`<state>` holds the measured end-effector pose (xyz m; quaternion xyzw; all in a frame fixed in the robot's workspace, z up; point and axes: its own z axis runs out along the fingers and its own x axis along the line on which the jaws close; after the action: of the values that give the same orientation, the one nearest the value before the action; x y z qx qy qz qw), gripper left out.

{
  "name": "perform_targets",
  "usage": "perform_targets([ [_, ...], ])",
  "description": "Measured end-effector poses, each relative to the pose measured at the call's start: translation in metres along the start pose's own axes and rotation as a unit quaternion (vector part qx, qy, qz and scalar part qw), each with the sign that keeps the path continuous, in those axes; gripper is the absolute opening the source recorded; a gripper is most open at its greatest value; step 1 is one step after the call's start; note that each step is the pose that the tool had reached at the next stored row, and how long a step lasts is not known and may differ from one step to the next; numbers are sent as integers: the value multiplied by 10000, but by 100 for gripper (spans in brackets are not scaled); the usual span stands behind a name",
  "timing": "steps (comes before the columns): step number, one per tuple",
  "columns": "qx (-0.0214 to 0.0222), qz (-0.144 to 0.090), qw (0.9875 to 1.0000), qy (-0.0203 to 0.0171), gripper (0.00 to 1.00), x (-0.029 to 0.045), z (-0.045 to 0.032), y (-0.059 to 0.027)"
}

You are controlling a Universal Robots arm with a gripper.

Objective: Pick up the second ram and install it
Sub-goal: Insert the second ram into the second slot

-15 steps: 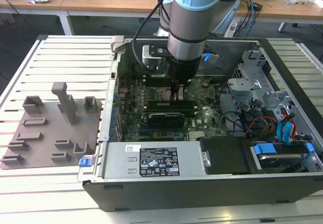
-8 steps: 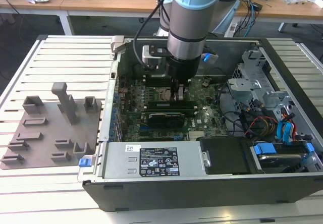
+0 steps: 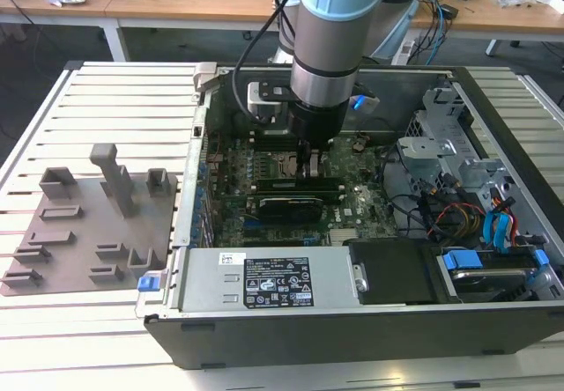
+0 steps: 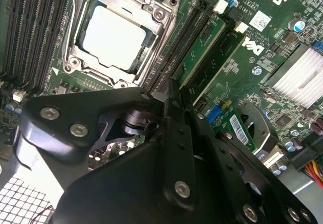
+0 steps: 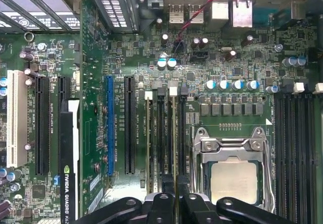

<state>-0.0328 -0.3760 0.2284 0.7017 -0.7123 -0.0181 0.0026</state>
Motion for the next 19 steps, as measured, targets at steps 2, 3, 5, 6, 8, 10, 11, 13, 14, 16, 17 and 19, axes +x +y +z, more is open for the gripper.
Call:
perform_targets([
  [2, 1, 0, 10000, -2, 13, -1, 2, 0],
  [3, 1, 0, 10000, -2, 13, -1, 2, 0],
  [5, 4, 1, 10000, -4, 13, -2, 3, 7],
  [6, 3, 0, 10000, -4, 13, -1, 3, 8],
  [8, 2, 0, 10000, -1, 13, 0, 5, 9],
  [10, 2, 2, 10000, -2, 13, -1, 13, 9],
  [11, 2, 5, 10000, -2, 13, 0, 14, 9],
  [13, 2, 29, 10000, -3, 13, 0, 16, 9],
  [14, 4, 56, 10000, -5, 13, -1, 16, 9],
  [16, 5, 74, 10000, -6, 13, -1, 6, 9],
  [17, 4, 76, 10000, -5, 13, -1, 5, 9],
  [19, 1, 76, 10000, -13, 13, 0, 19, 8],
])
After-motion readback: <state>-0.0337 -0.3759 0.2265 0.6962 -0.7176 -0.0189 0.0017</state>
